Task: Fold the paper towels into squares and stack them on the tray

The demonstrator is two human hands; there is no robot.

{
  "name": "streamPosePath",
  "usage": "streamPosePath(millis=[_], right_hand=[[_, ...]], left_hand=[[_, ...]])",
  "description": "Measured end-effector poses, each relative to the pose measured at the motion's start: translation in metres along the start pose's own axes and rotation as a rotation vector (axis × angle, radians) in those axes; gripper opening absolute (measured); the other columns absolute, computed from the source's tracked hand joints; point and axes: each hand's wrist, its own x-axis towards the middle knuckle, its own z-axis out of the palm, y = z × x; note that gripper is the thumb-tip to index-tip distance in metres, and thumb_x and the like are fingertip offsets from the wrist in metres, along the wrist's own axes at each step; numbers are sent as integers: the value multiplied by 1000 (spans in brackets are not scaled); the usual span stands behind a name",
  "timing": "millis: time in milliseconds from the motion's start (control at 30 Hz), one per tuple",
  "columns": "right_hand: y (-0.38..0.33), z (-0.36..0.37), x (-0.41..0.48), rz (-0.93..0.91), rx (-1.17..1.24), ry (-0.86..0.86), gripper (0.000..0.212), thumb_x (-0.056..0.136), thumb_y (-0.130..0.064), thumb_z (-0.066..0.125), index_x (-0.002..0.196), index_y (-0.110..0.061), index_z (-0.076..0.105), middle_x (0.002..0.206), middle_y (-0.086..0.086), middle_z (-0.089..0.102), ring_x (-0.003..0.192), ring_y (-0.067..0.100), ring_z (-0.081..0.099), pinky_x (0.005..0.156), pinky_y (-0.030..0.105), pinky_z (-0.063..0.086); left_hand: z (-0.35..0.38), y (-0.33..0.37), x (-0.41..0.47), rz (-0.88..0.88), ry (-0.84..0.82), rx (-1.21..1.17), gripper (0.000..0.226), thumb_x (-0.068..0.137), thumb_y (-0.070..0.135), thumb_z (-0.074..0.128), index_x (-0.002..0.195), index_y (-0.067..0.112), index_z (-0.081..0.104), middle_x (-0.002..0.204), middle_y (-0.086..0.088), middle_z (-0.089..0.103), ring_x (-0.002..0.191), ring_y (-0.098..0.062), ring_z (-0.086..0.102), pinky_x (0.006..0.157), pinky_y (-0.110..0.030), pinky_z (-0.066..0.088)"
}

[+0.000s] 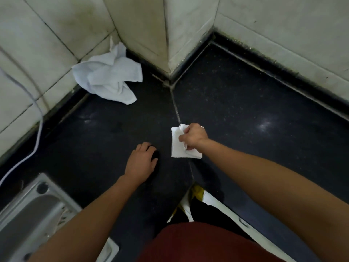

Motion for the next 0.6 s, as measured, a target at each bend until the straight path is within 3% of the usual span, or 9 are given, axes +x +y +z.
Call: streamPosePath(millis=[100,167,233,333,500,600], right_hand=[[-4,28,10,-29,-150,7,31,71,-23,69,98,-10,60,87,8,69,78,27,70,70,37,59],[-4,41,9,-77,-251,-6,26,74,-29,71,85,-10,57,78,6,66,78,26,69,56,28,48],[-3,42,6,-108,-273,-8,32,75,-38,74,79,-13,54,76,6,64,77,26,67,53,27,43],[4,27,3,-141,-170,-9,35,79,-39,72,101,-13,64,92,9,70,85,28,68,75,38,56],[14,-19,8,-376,-482,228,20,91,-25,54,106,-20,65,104,3,68,94,25,63,75,35,52],[15,-32,21,-483,-626,192,26,92,-26,54,116,-19,62,115,5,61,109,25,55,86,41,50]], left_hand=[[-1,-13,-17,-53,-15,-13,35,89,25,63,121,11,60,126,-6,51,112,-26,50,91,-38,47],[-2,-20,-27,-81,-30,-6,36,90,27,61,122,12,58,126,-5,50,112,-24,49,90,-37,48],[-2,-24,-31,-95,-33,-10,36,91,29,60,123,13,58,126,-4,50,112,-23,48,90,-36,48],[-3,-16,-25,-55,-9,-14,35,91,28,59,123,12,59,127,-5,50,113,-23,49,90,-36,48],[0,33,7,224,-12,52,31,93,18,52,121,7,60,142,-15,44,129,-31,42,98,-41,42],[5,56,28,235,-76,139,36,95,14,46,129,7,54,152,-15,31,139,-30,28,105,-42,34]])
